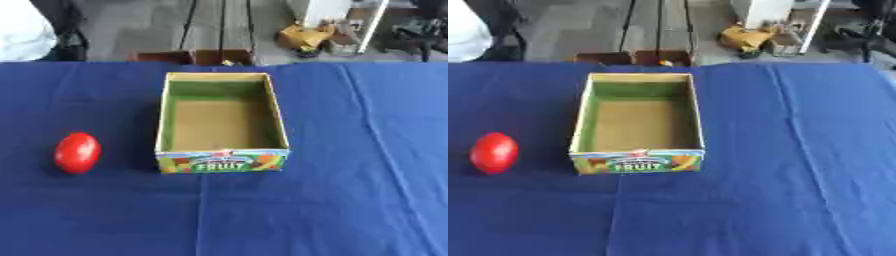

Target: Pick up objects on the table and place them in the box.

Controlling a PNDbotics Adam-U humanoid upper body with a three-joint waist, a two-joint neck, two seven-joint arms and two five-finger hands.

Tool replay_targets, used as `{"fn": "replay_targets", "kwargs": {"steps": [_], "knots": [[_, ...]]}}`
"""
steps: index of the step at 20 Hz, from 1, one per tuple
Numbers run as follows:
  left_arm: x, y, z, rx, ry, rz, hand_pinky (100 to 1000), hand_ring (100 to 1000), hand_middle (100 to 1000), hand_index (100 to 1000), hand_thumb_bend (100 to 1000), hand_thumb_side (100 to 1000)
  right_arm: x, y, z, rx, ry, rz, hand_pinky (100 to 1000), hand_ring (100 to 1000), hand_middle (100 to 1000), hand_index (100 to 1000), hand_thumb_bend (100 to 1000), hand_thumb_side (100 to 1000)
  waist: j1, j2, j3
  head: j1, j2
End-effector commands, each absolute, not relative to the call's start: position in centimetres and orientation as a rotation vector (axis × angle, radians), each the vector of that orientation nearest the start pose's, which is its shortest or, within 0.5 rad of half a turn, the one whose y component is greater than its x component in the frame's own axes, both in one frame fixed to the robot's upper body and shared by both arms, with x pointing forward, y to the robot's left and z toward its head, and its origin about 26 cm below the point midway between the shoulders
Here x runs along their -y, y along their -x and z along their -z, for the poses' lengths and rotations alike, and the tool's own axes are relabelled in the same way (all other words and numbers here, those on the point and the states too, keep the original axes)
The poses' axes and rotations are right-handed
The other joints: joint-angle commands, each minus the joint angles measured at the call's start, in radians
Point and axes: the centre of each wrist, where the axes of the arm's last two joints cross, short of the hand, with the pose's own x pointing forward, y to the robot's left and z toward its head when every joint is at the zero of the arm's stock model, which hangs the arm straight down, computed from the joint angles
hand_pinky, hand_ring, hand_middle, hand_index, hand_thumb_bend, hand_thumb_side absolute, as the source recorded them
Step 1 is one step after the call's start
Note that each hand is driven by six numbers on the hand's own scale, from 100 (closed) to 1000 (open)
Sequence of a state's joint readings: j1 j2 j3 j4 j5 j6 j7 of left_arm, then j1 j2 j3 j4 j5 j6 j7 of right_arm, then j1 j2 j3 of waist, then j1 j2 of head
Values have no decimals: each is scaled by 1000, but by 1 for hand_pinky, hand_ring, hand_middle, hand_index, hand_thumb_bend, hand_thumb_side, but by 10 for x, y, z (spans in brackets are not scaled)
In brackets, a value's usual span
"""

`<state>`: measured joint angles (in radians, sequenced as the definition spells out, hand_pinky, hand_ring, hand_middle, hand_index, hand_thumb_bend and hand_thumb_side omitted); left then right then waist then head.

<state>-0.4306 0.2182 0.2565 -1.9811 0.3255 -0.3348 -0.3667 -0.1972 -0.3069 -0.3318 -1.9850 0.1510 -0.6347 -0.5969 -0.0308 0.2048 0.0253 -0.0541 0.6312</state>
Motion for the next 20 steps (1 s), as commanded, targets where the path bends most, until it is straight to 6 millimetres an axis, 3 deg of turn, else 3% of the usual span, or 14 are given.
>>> {"fn": "replay_targets", "kwargs": {"steps": [1,9,13,20], "knots": [[-297,-305,-245,-3423,-254,-510,593,709,741,889,100,759,351,-276,-199,-3022,-764,-503,633,730,580,758,100,798,1,-12,2,4,-12],[-302,-303,-248,-3443,-166,-513,579,705,746,892,100,758,351,-276,-199,-3023,-769,-505,634,734,577,759,100,796,3,-8,5,29,-11],[-314,-301,-262,-3448,212,-628,561,706,762,910,100,745,351,-276,-198,-3030,-775,-497,634,735,576,759,100,793,9,-12,10,51,-7],[-324,-309,-291,-3280,957,-1120,560,733,802,983,100,750,351,-275,-197,-3047,-774,-485,634,736,575,759,100,794,17,-23,3,64,-4]]}}
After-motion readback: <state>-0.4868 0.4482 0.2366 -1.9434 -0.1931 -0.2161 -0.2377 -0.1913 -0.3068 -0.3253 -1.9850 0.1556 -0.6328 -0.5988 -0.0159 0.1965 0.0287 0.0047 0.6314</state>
